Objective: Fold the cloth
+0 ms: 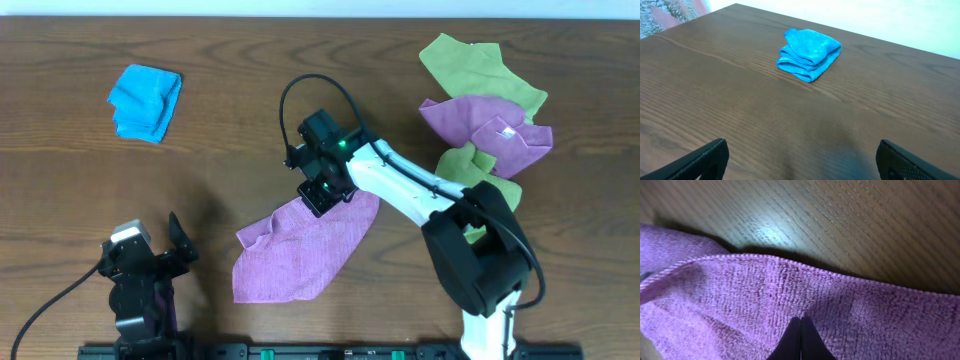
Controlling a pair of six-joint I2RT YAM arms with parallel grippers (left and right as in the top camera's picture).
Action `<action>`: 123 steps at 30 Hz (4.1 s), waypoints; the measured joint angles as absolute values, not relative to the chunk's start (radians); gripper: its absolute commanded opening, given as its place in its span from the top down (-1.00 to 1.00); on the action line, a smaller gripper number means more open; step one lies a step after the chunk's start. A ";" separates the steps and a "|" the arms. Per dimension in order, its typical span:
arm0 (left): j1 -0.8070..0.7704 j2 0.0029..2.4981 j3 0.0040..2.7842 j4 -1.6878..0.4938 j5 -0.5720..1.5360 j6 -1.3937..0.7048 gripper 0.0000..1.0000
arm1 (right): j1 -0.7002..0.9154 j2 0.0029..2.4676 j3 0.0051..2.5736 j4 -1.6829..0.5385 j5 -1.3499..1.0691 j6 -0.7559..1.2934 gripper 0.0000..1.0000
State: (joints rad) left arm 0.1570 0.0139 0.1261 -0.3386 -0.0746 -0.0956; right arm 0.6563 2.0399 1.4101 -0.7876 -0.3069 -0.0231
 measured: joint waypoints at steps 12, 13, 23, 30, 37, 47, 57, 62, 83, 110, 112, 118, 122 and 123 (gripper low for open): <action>0.157 0.014 0.126 -0.339 -0.074 -0.096 -0.91 | 0.657 2.085 1.410 -0.754 -0.291 -0.023 0.97; 0.157 0.014 0.126 -0.339 -0.074 -0.096 -0.91 | 0.657 2.088 1.410 -0.751 -0.290 -0.023 0.97; 0.157 0.014 0.126 -0.339 -0.075 -0.096 -0.91 | 0.653 2.105 1.411 -0.611 -0.253 -0.003 0.97; 0.157 0.014 0.126 -0.339 -0.075 -0.096 -0.91 | 0.590 2.128 1.411 -0.446 -0.220 0.047 0.97; 0.157 0.014 0.126 -0.339 -0.075 -0.096 -0.91 | 0.507 2.143 1.411 -0.333 -0.183 0.060 0.97; 0.157 0.014 0.126 -0.339 -0.075 -0.096 -0.91 | 0.447 2.146 1.411 -0.224 -0.163 0.074 0.97; 0.157 0.014 0.126 -0.339 -0.074 -0.096 -0.91 | 0.466 2.120 1.551 -0.450 -0.168 0.072 0.97; 0.157 0.014 0.126 -0.339 -0.075 -0.096 -0.91 | 0.498 2.048 1.600 -0.632 -0.185 0.051 0.98; 0.157 0.014 0.126 -0.338 -0.075 -0.096 -0.91 | 0.602 1.448 1.221 -0.797 -0.133 0.041 0.97; 0.157 0.014 0.126 -0.339 -0.075 -0.096 -0.91 | 0.628 1.825 0.987 -0.379 -0.068 0.123 0.97; 0.157 0.014 0.126 -0.339 -0.075 -0.096 -0.91 | 0.614 1.839 0.992 -0.339 -0.081 0.123 0.97; 0.157 0.014 0.126 -0.339 -0.075 -0.096 -0.91 | 0.541 1.902 1.040 -0.271 -0.141 0.124 0.97; 0.157 0.014 0.126 -0.339 -0.075 -0.096 -0.91 | 0.479 1.970 1.127 -0.275 -0.189 0.126 0.97; 0.157 0.014 0.126 -0.339 -0.074 -0.096 -0.91 | 0.469 1.982 1.146 -0.282 -0.195 0.126 0.97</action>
